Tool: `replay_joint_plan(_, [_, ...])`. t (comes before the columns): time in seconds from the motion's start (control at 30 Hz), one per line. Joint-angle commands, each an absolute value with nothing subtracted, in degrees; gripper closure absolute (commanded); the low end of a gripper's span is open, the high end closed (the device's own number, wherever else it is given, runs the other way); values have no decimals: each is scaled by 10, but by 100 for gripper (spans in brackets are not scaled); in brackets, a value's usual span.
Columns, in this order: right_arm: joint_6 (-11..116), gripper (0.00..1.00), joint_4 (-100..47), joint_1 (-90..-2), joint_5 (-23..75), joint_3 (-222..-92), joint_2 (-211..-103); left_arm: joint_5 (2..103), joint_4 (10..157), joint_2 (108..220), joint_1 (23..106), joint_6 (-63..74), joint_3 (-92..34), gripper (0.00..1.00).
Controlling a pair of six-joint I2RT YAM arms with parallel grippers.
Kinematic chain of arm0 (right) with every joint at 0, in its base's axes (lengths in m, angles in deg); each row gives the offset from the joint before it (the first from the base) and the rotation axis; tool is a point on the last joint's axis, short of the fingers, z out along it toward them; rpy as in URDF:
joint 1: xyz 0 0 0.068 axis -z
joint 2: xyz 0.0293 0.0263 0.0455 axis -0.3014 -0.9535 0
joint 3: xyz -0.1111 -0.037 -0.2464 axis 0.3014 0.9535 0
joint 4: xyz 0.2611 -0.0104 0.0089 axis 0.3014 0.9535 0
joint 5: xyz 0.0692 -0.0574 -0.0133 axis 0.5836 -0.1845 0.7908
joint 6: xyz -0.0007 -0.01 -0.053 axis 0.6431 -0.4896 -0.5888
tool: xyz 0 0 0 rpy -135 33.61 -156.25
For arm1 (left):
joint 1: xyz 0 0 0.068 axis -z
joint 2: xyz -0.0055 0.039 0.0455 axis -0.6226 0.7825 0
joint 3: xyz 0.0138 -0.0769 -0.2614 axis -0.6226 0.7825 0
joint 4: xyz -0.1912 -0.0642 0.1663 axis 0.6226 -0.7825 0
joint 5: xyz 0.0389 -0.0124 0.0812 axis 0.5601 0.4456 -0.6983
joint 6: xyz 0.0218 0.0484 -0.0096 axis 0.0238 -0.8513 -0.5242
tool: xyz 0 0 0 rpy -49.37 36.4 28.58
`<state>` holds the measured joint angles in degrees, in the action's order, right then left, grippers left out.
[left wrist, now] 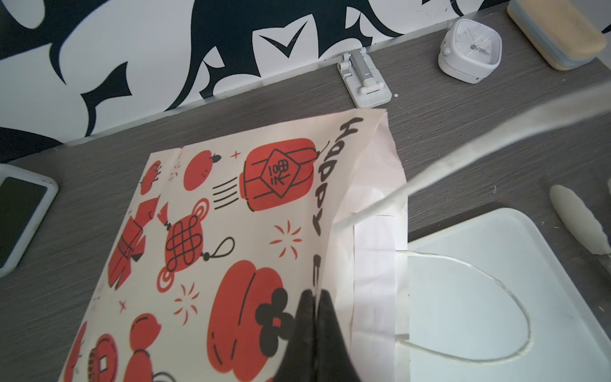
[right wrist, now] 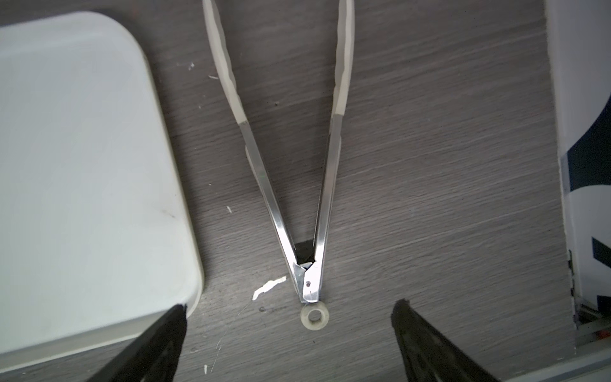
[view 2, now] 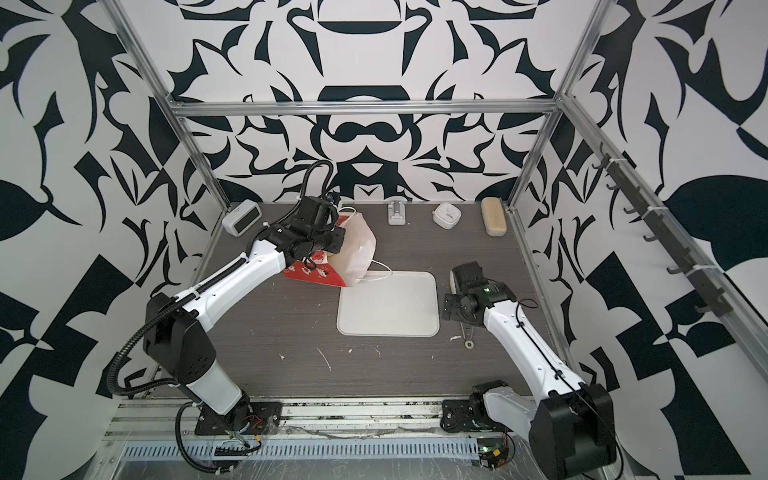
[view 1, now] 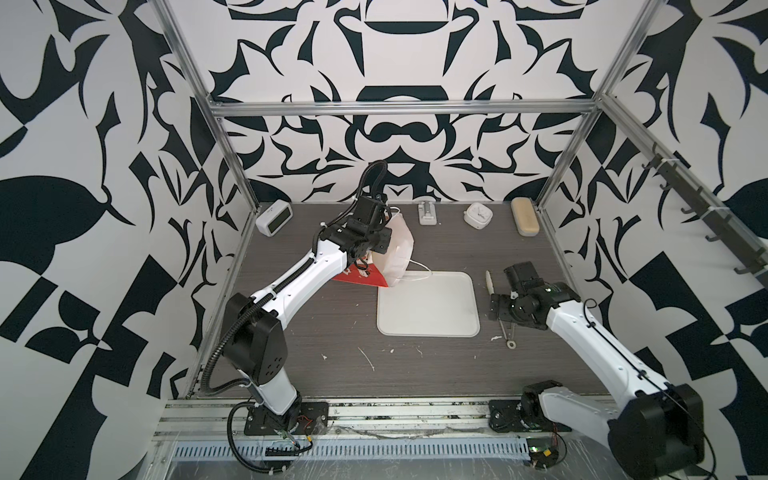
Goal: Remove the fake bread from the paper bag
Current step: 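Tilt the bag over the tray with left gripper while right grasps tongs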
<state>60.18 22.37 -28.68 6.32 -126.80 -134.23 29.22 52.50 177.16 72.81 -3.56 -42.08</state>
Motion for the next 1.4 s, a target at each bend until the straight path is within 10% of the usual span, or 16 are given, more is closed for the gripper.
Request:
replay_joint_plan(0.0, [595, 1, 231, -262, 98, -1270, -1382, 315, 563, 1746, 729, -16, -399, 100])
replay_joint_plan(0.53, [566, 14, 136, -218, 129, -1279, -1555, 402, 602, 1697, 731, -17, -339, 100])
replay_joint_plan(1.0, [563, 98, 113, -218, 156, -1260, -1519, 455, 617, 1658, 732, -25, -293, 100])
replay_joint_plan(1.37, [527, 100, 265, -435, 153, -1377, -1395, 457, 628, 1681, 737, -18, -287, 100])
